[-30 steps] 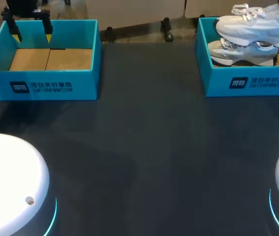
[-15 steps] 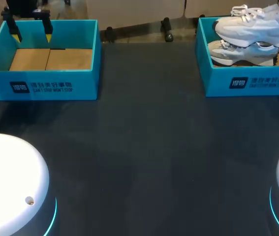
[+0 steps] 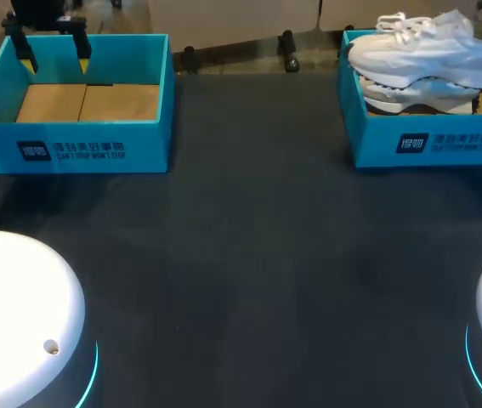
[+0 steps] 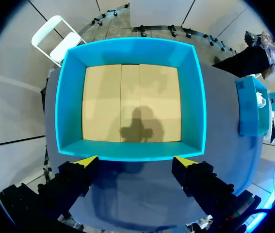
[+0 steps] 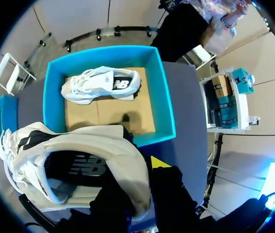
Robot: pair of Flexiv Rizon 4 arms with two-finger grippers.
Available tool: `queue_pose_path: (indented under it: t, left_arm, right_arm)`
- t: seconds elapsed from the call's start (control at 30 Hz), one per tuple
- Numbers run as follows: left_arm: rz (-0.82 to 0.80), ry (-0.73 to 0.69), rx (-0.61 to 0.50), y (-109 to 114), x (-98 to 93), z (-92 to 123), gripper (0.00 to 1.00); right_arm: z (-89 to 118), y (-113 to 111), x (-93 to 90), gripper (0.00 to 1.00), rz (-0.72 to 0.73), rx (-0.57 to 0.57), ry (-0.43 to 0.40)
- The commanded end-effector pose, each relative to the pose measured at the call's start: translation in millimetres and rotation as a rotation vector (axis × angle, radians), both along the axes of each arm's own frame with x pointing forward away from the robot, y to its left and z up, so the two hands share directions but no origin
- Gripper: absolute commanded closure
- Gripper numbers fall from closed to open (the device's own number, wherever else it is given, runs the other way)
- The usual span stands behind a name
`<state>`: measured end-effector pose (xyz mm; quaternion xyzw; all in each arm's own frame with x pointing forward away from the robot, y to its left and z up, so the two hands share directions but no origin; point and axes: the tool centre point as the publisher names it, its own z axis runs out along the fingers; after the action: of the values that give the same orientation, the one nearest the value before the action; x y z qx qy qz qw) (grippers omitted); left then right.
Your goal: Take the shoe out of the shoebox, open the shoe tongue, remove and reinsert the insole, then place the shoe into the shoebox
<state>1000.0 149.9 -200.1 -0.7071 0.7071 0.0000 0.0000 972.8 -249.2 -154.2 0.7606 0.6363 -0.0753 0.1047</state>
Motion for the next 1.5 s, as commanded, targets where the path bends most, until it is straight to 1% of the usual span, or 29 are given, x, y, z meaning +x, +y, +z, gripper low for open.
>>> queue_pose_path:
  t: [0.03, 0.33, 0.43, 0.63, 0.73, 0.8, 1.1, 1.5]
  left_arm:
    - [0.0, 0.0, 0.0, 0, 0.0, 0, 0.0]
    - [0.0, 0.0, 0.0, 0, 0.0, 0, 0.0]
    - [0.0, 0.0, 0.0, 0, 0.0, 0, 0.0]
    - [0.0, 0.0, 0.0, 0, 0.0, 0, 0.0]
    - [0.0, 0.0, 0.0, 0, 0.0, 0, 0.0]
    - [0.0, 0.0, 0.0, 0, 0.0, 0, 0.0]
    - [0.0, 0.0, 0.0, 0, 0.0, 0, 0.0]
    - [0.0, 0.0, 0.0, 0, 0.0, 0, 0.0]
  right_arm:
    - [7, 21, -16.0, 1.0, 0.0, -0.017, -0.04]
    - [14, 77, -40.7, 1.0, -0.022, -0.024, -0.047]
    - [12, 94, -46.7, 1.0, -0.013, -0.029, -0.032]
    - [9, 134, -61.7, 1.0, -0.016, -0.026, -0.033]
    - [6, 156, -73.0, 1.0, -0.021, -0.018, -0.037]
    - [3, 170, -81.3, 1.0, -0.015, -0.044, -0.021]
    - [-8, 223, -130.8, 1.0, -0.018, -0.043, 0.0]
    - [-9, 278, -203.0, 1.0, -0.048, -0.051, 0.018]
